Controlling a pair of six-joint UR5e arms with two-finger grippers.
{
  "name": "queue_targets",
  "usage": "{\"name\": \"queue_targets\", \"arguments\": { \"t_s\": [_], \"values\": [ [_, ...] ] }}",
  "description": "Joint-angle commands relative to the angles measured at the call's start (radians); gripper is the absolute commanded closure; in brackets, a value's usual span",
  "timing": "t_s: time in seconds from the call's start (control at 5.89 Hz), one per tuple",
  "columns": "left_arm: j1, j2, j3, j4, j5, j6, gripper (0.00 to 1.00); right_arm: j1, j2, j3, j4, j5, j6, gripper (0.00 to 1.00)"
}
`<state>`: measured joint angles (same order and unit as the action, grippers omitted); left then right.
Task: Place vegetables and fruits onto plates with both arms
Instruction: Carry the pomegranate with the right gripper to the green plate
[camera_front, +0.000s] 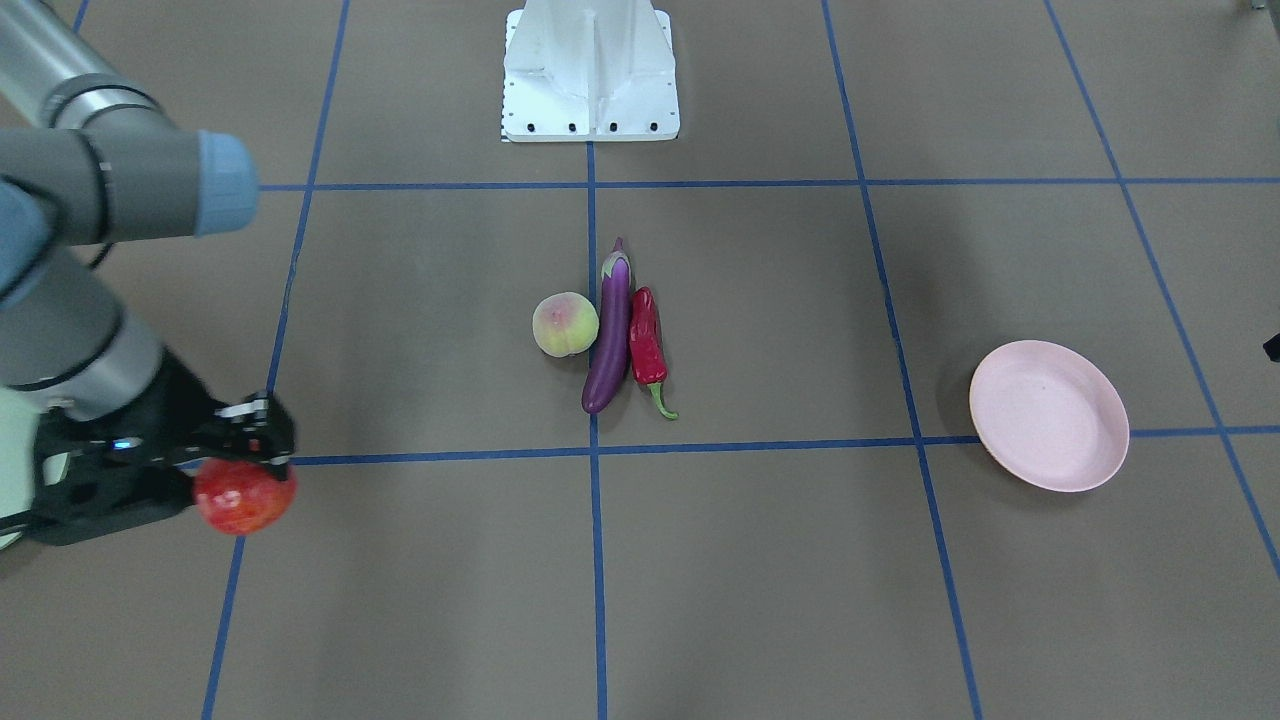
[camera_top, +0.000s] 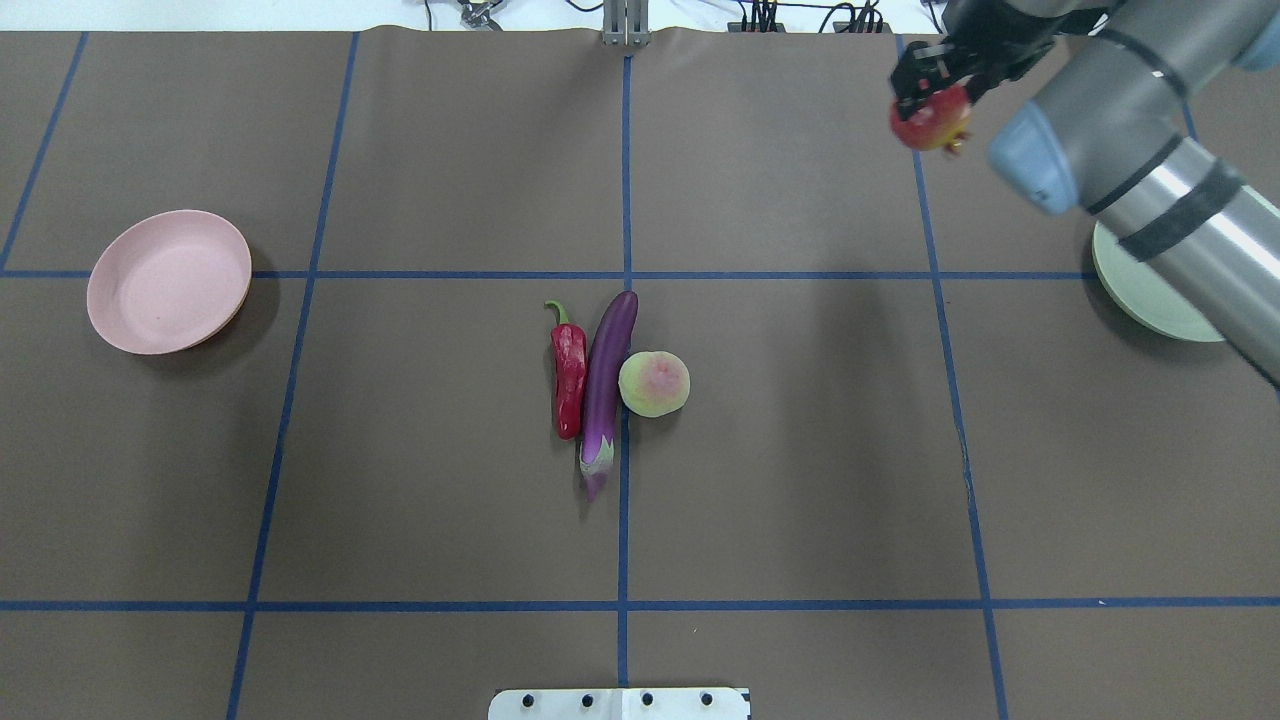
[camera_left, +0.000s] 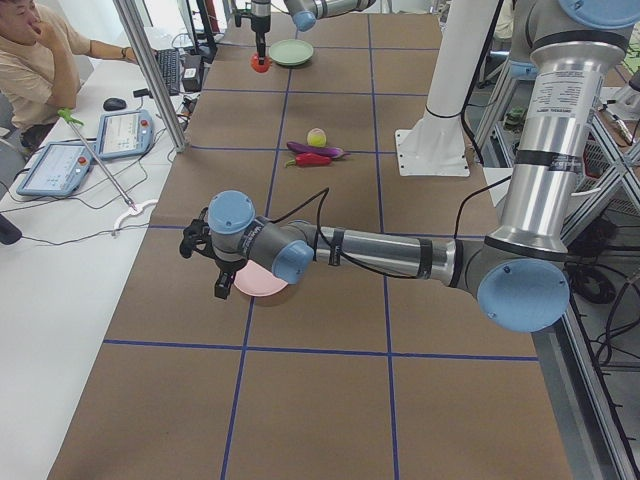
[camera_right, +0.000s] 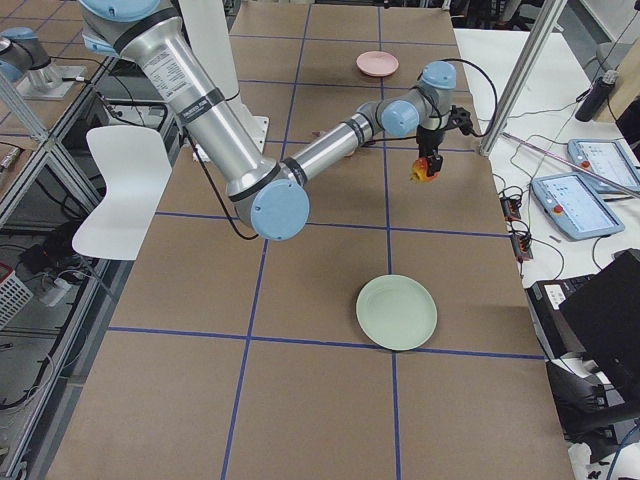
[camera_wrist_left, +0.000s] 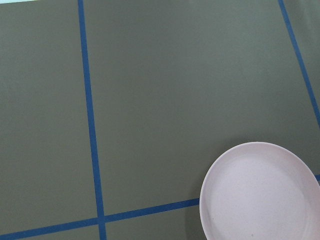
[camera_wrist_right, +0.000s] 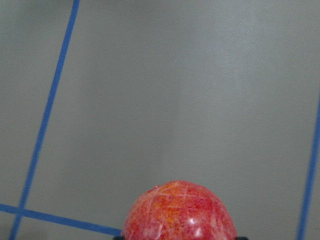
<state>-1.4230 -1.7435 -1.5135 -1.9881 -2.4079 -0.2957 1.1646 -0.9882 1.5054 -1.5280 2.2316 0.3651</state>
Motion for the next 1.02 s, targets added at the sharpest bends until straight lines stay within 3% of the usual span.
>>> {"name": "queue_targets", "arguments": {
  "t_s": [0.0,0.17,0.51,0.85],
  "values": [
    [0.039,-0.042,-0.001,0.000,0.006,-0.078,0.00,0.200,-0.171,-0.067,0.011,0.080,-0.418,1.00],
    [0.039,-0.042,0.001,0.000,0.006,-0.079,0.00,0.246,-0.202,-0.179,0.017,0.077,-0.581,1.00],
    [0.039,-0.044,0.001,0.000,0.006,-0.079,0.00,0.250,-0.224,-0.345,0.245,0.076,-0.536,1.00],
    [0.039,-0.042,-0.005,0.000,-0.002,-0.079,0.00,0.234,-0.263,-0.330,0.253,0.092,-0.477,1.00]
  ]
}}
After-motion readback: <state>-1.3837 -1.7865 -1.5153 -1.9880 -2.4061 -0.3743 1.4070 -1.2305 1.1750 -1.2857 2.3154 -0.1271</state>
